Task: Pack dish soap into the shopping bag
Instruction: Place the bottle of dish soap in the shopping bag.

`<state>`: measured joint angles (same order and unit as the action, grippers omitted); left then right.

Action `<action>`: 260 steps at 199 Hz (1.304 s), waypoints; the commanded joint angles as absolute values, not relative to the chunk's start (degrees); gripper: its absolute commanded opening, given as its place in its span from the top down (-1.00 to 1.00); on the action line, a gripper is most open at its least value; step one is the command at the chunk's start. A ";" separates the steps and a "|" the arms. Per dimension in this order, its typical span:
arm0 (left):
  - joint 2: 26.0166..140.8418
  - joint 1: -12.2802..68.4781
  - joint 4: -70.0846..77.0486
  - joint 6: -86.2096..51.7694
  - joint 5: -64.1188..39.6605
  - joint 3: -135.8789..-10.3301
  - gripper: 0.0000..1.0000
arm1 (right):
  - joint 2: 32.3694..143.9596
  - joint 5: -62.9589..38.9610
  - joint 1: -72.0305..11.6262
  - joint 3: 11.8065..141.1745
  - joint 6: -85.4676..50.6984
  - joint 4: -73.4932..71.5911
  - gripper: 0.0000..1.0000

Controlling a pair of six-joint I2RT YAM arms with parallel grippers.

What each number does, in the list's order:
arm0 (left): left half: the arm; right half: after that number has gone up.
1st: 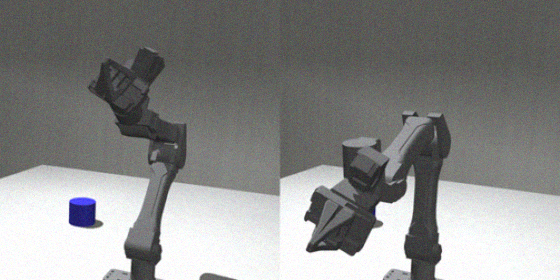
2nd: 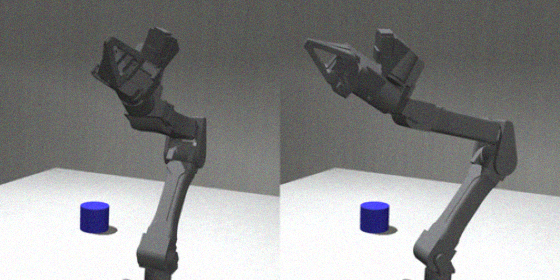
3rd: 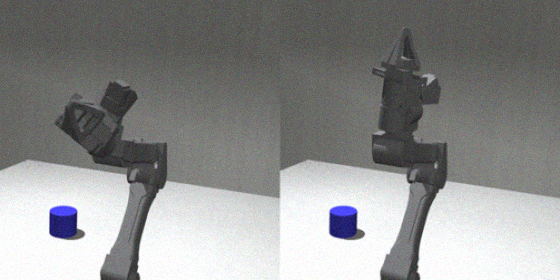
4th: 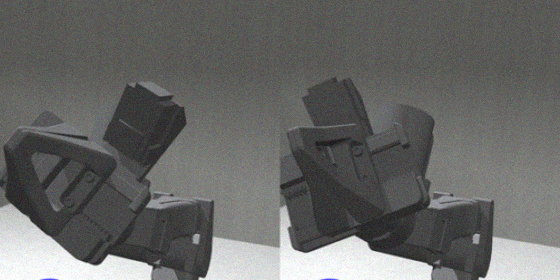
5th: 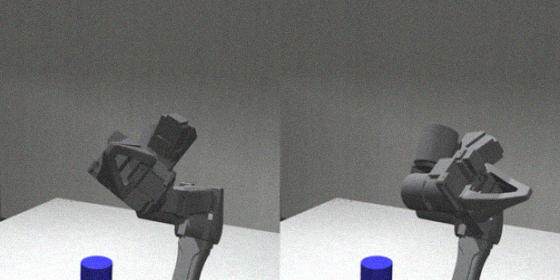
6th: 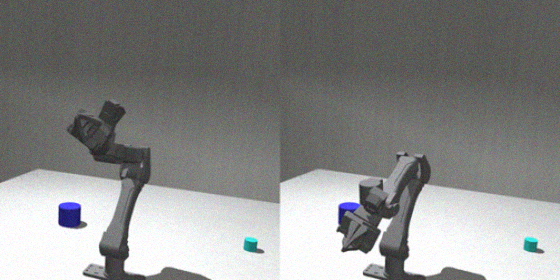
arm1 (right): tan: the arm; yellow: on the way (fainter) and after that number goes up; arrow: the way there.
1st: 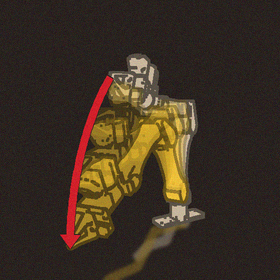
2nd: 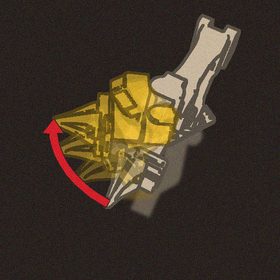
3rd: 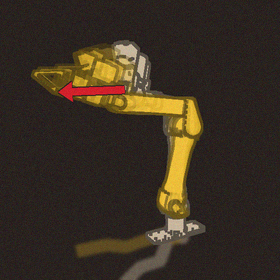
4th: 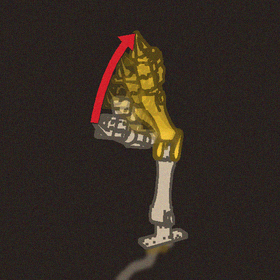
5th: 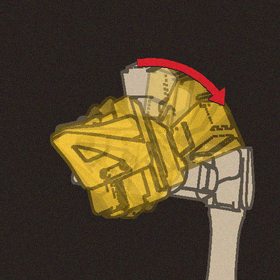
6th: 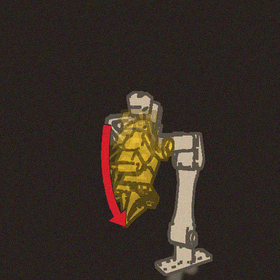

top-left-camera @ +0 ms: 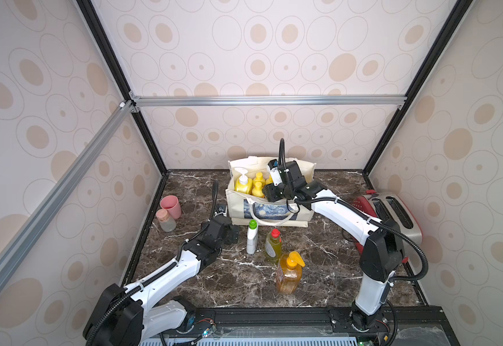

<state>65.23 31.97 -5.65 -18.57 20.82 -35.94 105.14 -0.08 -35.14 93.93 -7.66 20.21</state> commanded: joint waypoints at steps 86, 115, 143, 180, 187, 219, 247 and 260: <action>63.98 31.73 -5.71 -18.08 21.01 -36.91 -0.99 | 100.70 -4.30 -34.11 95.54 -8.22 19.38 -0.32; 64.14 31.72 -5.71 -18.07 20.92 -36.94 -0.99 | 95.66 -4.75 -34.11 95.69 -7.50 22.92 -0.32; 63.90 31.72 -6.01 -17.89 20.92 -37.11 -0.99 | 91.27 -4.06 -33.94 95.97 -6.69 26.49 -0.32; 60.03 31.73 -8.14 -18.21 21.93 -37.26 -0.99 | 86.77 -0.05 -33.11 94.77 -5.61 29.20 -0.32; 58.72 31.71 -8.36 -18.71 21.49 -37.27 -0.99 | 86.66 0.50 -32.32 94.66 -5.68 29.75 -0.30; 50.76 31.69 -8.39 -20.43 16.74 -41.84 -0.99 | 90.34 -5.66 -27.27 98.75 -6.48 37.37 -0.22; 50.58 31.73 -8.35 -18.23 19.36 -54.27 -0.98 | 96.67 -11.25 -27.07 107.66 -4.58 47.75 -0.27; 54.80 31.49 -8.98 -16.38 20.75 -61.55 -0.97 | 98.91 -12.79 -27.32 109.91 -4.48 49.87 -0.28</action>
<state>51.24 31.97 -9.76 -18.92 18.35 -49.43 95.70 -7.01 -26.46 105.36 -5.93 40.40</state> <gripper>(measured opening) 0.989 0.635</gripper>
